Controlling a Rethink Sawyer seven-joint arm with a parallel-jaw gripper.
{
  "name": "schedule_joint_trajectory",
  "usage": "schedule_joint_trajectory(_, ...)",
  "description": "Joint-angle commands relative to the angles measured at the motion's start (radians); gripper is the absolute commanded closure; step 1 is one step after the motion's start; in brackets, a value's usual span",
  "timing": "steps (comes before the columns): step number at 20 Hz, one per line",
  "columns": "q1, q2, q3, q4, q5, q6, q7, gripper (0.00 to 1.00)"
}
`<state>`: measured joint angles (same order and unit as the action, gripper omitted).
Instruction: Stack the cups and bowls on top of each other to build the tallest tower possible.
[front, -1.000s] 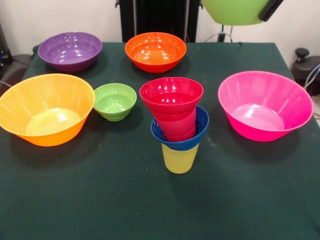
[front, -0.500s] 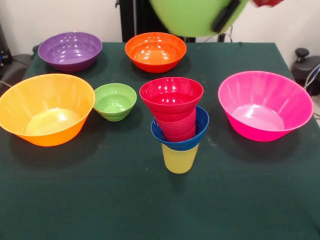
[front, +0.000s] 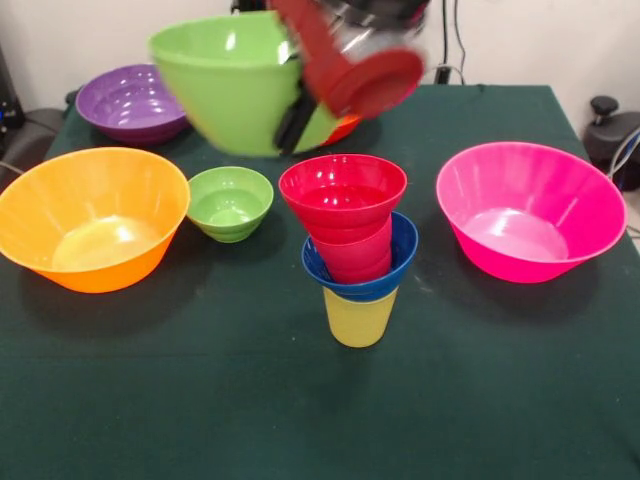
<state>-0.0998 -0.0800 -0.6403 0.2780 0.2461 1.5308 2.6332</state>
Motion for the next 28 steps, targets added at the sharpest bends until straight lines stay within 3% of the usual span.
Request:
schedule_joint_trajectory(1, -0.067, 0.162, -0.048, -0.246, 0.081, 0.116, -0.259, 1.0)
schedule_joint_trajectory(6, -0.097, 0.19, -0.158, -0.274, 0.195, 0.104, -0.253, 1.0)
schedule_joint_trajectory(16, -0.094, 0.193, -0.244, -0.241, 0.318, 0.097, -0.237, 1.0)
schedule_joint_trajectory(20, -0.089, 0.166, -0.25, -0.215, 0.323, 0.107, -0.259, 1.0)
schedule_joint_trajectory(28, -0.083, 0.103, -0.199, -0.14, 0.253, 0.092, -0.348, 1.0)
